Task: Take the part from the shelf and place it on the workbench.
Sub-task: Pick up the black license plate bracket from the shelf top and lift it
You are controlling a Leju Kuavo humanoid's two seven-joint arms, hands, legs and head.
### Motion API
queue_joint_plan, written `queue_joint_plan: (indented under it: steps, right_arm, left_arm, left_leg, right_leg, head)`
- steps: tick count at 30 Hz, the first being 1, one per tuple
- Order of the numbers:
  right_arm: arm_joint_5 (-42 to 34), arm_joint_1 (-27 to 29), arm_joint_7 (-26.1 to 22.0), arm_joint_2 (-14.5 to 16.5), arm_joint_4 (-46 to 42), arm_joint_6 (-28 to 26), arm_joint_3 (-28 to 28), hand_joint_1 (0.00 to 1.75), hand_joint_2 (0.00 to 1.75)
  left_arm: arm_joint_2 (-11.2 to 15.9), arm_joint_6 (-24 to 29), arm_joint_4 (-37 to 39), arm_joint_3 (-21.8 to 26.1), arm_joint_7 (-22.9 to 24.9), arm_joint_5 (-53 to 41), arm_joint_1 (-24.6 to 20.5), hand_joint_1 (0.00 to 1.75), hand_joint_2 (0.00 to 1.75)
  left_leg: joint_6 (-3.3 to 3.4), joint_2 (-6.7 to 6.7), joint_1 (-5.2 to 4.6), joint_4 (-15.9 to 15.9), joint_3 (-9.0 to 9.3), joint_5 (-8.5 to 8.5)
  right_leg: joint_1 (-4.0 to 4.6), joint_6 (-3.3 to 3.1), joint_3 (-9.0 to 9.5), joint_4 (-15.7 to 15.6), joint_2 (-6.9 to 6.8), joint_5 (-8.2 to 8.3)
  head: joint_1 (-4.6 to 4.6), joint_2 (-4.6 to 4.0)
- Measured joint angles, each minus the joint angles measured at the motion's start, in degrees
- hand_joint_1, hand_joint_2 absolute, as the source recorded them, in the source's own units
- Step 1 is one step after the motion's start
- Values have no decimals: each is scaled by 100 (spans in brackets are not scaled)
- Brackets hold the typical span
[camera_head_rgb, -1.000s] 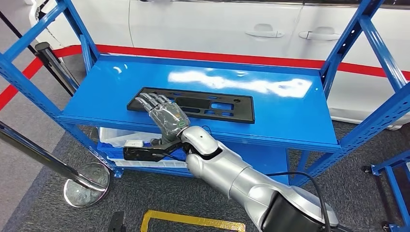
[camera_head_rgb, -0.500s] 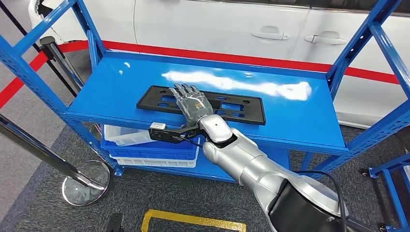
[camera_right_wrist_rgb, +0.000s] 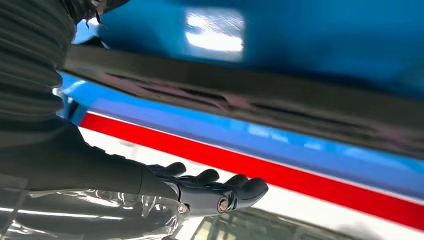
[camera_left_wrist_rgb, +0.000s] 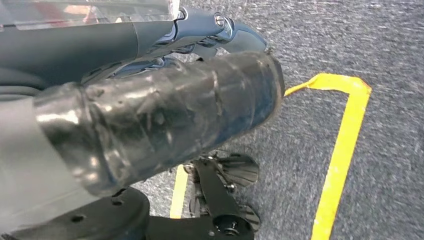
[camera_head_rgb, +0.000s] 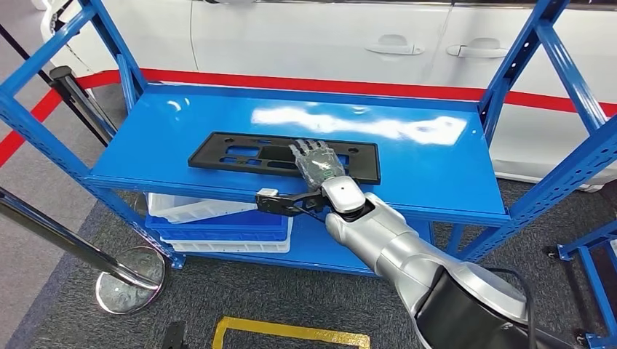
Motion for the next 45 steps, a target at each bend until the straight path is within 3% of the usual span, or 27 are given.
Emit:
queue_joint_plan:
  steps: [1, 3, 6, 8, 11, 13, 14, 15, 17, 19, 23, 25, 27, 29, 30, 32, 34, 36, 38, 40, 42, 43, 44, 45]
  right_arm:
    - [10, 1, 26, -22, 15, 4, 0, 0, 175]
    - [38, -6, 87, -72, 37, 5, 0, 0, 175]
    - [104, -6, 205, -166, 63, -9, 0, 0, 175]
    - [123, -12, 269, -235, 73, -54, 0, 0, 175]
    - [126, -10, 311, -339, 87, -127, 0, 0, 175]
    - [144, 17, 324, -393, 103, -144, 0, 0, 175]
    - [169, 26, 341, -412, 109, -162, 0, 0, 175]
    - [207, 30, 369, -428, 114, -199, 0, 0, 175]
    - [294, 22, 435, -455, 117, -311, 0, 0, 175]
    - [364, 17, 494, -474, 119, -414, 0, 0, 175]
    - [505, 21, 618, -520, 132, -613, 0, 0, 175]
    - [589, 20, 684, -529, 133, -773, 0, 0, 175]
    - [648, 31, 742, -543, 139, -867, 0, 0, 175]
    - [689, 55, 797, -573, 151, -871, 0, 0, 175]
    - [705, 63, 819, -590, 156, -862, 0, 0, 175]
    - [717, 67, 836, -619, 163, -851, 0, 0, 175]
    - [722, 62, 844, -646, 165, -848, 0, 0, 175]
    - [746, 62, 870, -664, 167, -840, 0, 86, 175]
    - [791, 62, 920, -692, 169, -823, 0, 173, 175]
    - [816, 59, 946, -744, 170, -799, 0, 175, 175]
    - [814, 75, 906, -796, 175, -781, 0, 175, 175]
    - [813, 93, 874, -817, 179, -775, 0, 175, 175]
    - [812, 110, 840, -838, 184, -774, -1, 175, 175]
    - [812, 121, 815, -854, 187, -774, -1, 175, 175]
  left_arm:
    - [3, 1, 0, 0, 0, 0, 4, 0, 0]
    - [7, 3, 0, 0, -1, 4, 1, 0, 0]
    - [4, 8, 0, 0, -2, 28, 18, 0, 0]
    - [-1, 16, 0, 0, -5, 44, 36, 0, 0]
    - [-1, 44, 0, 1, -12, 50, 39, 0, 0]
    - [1, 54, 0, 2, -14, 52, 46, 0, 0]
    - [-2, 56, 0, 2, -14, 53, 51, 0, 0]
    - [-6, 58, 0, 1, -15, 54, 55, 0, 0]
    - [-13, 64, 0, 0, -16, 55, 56, 0, 0]
    - [-14, 72, 0, 1, -19, 56, 57, 0, 0]
    - [-14, 84, 0, 0, -26, 58, 76, 0, 0]
    - [-20, 91, 0, 0, -31, 61, 86, 0, 0]
    - [-27, 92, 0, 0, -33, 64, 97, 0, 0]
    - [-30, 95, 0, 0, -33, 69, 118, 0, 0]
    - [-30, 99, 0, 0, -33, 72, 128, 0, 0]
    - [-30, 105, 0, 0, -33, 76, 137, 0, 0]
    - [-30, 108, 0, 0, -34, 76, 127, 0, 0]
    - [-32, 110, 0, 0, -35, 79, 126, 0, 0]
    - [-48, 114, 0, 0, -36, 86, 135, 0, 0]
    - [-63, 134, 0, 0, -42, 93, 137, 0, 0]
    - [-62, 164, 0, 0, -51, 100, 139, 0, 0]
    - [-63, 175, 0, 0, -56, 105, 146, 0, 0]
    - [-64, 181, 0, 0, -61, 110, 156, 0, 0]
    - [-68, 184, 0, 0, -65, 114, 169, 0, 0]
  left_leg:
    - [25, 0, -2, -403, 190, 178]
    - [86, -5, -28, -1010, 495, 358]
    - [173, -19, -46, -1156, 566, 370]
    - [241, -6, -19, -1208, 594, 402]
    - [316, 7, -2, -1236, 612, 417]
    - [320, 4, -1, -1228, 612, 410]
    - [313, 1, 4, -1218, 612, 404]
    - [298, -3, 11, -1200, 613, 392]
    - [243, -10, 13, -1136, 596, 348]
    - [182, -15, -4, -1088, 568, 321]
    - [72, -8, 13, -1014, 530, 251]
    - [29, -1, 20, -590, 343, -3]
    - [12, -1, 22, 78, 20, -289]
    - [25, -1, 20, 336, -120, -282]
    - [45, -1, 17, 165, -43, -135]
    - [111, -2, 1, -530, 296, 204]
    - [162, -9, -35, -1015, 529, 329]
    - [191, -18, -66, -1109, 564, 323]
    - [246, -8, -35, -1175, 600, 364]
    - [307, 5, -3, -1243, 635, 406]
    - [332, 6, -10, -1247, 633, 411]
    - [334, 4, -10, -1243, 630, 409]
    - [330, 2, -6, -1234, 629, 403]
    - [320, 0, 0, -1219, 628, 394]
  right_leg:
    - [0, 7, 2, 3, 6, -3]
    - [18, 46, -10, 13, 15, -8]
    - [35, 137, -22, 0, 19, 2]
    - [37, 197, -69, 118, 12, -97]
    - [8, 260, -492, 1052, -2, -585]
    - [-21, 290, -746, 1555, -4, -715]
    - [-34, 300, -735, 1509, -6, -622]
    - [-47, 305, -619, 1251, -9, -443]
    - [-56, 301, -264, 503, -13, -120]
    - [-46, 260, -80, 122, -7, -34]
    - [-43, 115, -65, 79, 3, -19]
    - [-54, 60, -48, 57, 2, -9]
    - [-36, 36, -49, 57, 2, -11]
    - [-16, 28, -47, 61, 4, -14]
    - [-10, 27, -44, 64, 8, -15]
    - [-1, 33, -41, 69, 16, -17]
    - [7, 72, -57, 72, 19, -12]
    - [2, 135, -66, 55, 20, 4]
    - [4, 200, -79, 84, 15, -37]
    - [8, 253, -247, 471, 3, -290]
    - [-12, 287, -571, 1179, -4, -628]
    - [-25, 299, -697, 1444, -5, -704]
    - [-38, 309, -740, 1521, -7, -672]
    - [-51, 315, -683, 1393, -8, -544]
  head:
    - [1, 0]
    - [2, 0]
    - [7, 0]
    - [16, 0]
    - [35, 0]
    - [36, 0]
    - [36, 0]
    - [37, 0]
    - [38, 0]
    - [26, 0]
    - [10, 0]
    - [-3, 0]
    - [-9, 0]
    - [-8, 0]
    - [-8, 0]
    - [-7, 0]
    - [-3, 0]
    - [-2, 0]
    - [1, 0]
    - [18, 0]
    - [29, 0]
    - [29, 0]
    - [30, 0]
    - [30, 0]
